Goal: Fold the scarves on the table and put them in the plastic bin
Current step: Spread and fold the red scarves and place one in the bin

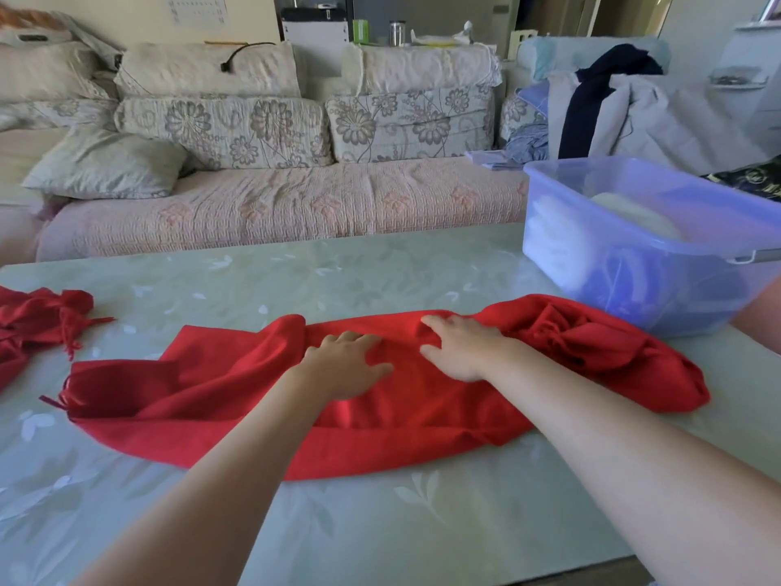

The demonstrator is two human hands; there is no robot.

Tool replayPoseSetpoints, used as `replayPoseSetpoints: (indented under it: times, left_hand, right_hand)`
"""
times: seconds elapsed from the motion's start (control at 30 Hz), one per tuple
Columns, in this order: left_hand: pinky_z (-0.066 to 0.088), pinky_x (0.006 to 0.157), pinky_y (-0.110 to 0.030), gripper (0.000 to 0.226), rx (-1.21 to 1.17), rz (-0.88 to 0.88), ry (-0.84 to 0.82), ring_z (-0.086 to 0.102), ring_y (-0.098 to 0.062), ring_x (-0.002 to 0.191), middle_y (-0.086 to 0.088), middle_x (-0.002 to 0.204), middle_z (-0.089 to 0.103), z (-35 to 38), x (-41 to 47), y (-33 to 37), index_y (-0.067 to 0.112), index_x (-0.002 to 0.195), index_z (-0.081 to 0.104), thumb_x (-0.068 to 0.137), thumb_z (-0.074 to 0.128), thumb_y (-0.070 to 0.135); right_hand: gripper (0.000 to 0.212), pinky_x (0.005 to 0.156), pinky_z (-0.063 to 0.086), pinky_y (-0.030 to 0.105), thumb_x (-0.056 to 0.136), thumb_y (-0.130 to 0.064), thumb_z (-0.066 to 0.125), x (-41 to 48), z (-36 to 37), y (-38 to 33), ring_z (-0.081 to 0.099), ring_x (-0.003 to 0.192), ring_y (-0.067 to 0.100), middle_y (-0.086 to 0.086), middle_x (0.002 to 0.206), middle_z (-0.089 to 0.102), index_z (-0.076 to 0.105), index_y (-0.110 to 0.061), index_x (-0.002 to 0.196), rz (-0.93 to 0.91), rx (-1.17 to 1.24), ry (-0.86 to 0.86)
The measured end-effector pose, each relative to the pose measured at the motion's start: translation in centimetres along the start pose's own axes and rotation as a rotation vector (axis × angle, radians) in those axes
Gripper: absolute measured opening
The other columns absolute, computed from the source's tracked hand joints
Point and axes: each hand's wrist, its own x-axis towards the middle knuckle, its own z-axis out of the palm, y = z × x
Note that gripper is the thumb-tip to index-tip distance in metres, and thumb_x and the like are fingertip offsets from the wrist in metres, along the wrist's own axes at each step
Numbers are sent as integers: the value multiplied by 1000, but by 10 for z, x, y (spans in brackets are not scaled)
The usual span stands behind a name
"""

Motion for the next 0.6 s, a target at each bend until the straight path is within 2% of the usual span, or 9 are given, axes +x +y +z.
replayPoseSetpoints:
  times: [0.07, 0.13, 0.33, 0.47, 0.6]
  left_hand:
    - [9, 119, -57, 72, 36, -31, -103, 1, -26, 151, 5, 164, 2, 4, 11, -8, 43, 153, 12, 91, 35, 71]
    - [-1, 118, -60, 73, 29, -36, -124, -10, -22, 151, 8, 164, -9, 7, 23, -16, 47, 153, 4, 90, 31, 74]
    - [-11, 114, -62, 77, 58, -31, -27, -17, -20, 149, 8, 163, -14, 17, 60, -32, 54, 149, -5, 83, 21, 83]
    - [-8, 113, -66, 74, 96, -13, 33, -15, -23, 150, 8, 164, -11, 17, 78, -39, 53, 150, -5, 84, 14, 82]
    - [-5, 116, -62, 68, 75, -20, 56, -12, -25, 150, 4, 164, -7, 20, 74, -39, 47, 153, 1, 92, 16, 73]
  right_hand:
    - [72, 118, 6, 64, 96, -69, 26, 14, 12, 6, -6, 154, 26, 2, 167, -10, 1, -41, 158, 62, 67, -171]
    - [71, 115, 0, 69, 96, -72, 22, 25, 15, 18, -18, 152, 23, -4, 165, -21, -6, -45, 156, 92, 55, -154]
    - [77, 114, -4, 70, 89, -81, 20, 67, 21, 48, -17, 152, 24, -5, 166, -18, -5, -50, 154, 115, 10, -8]
    - [78, 116, 0, 67, 87, -82, 20, 83, 22, 55, -13, 153, 23, -4, 167, -15, -4, -50, 155, 81, 17, 44]
    - [76, 116, 4, 65, 90, -79, 13, 81, 20, 49, -8, 154, 27, 3, 167, -12, -5, -45, 156, 113, -96, 28]
